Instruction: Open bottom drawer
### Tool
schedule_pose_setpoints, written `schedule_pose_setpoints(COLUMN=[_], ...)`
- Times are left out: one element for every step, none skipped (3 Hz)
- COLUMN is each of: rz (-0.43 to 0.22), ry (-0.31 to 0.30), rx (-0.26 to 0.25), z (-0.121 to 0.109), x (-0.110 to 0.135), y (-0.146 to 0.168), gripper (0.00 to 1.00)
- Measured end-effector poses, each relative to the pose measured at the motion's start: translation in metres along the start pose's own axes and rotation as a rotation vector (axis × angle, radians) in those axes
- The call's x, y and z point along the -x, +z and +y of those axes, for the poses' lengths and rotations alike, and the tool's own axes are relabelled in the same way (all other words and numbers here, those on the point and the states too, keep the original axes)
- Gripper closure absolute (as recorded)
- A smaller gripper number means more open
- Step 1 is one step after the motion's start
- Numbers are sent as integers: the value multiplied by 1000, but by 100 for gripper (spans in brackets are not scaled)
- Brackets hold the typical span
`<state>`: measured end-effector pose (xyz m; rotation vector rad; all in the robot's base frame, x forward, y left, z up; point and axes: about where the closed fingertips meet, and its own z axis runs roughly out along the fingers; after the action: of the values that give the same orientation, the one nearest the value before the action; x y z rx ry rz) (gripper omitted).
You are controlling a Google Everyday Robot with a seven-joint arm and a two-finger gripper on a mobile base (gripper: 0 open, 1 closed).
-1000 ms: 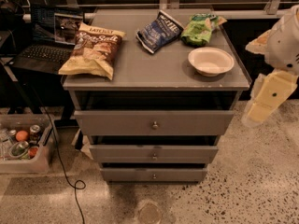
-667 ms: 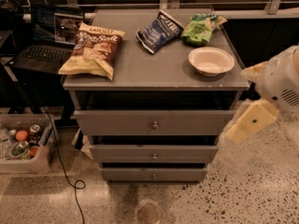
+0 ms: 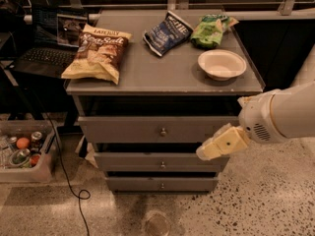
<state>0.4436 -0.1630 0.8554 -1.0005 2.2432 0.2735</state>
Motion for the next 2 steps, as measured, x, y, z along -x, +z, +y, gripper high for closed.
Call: schedule_pose_setpoints(rz=[-66,-66], ry=[56,56], rx=[-71,-71], z=[-13,-13], x=[12,12], y=[41,41], gripper=[0,0])
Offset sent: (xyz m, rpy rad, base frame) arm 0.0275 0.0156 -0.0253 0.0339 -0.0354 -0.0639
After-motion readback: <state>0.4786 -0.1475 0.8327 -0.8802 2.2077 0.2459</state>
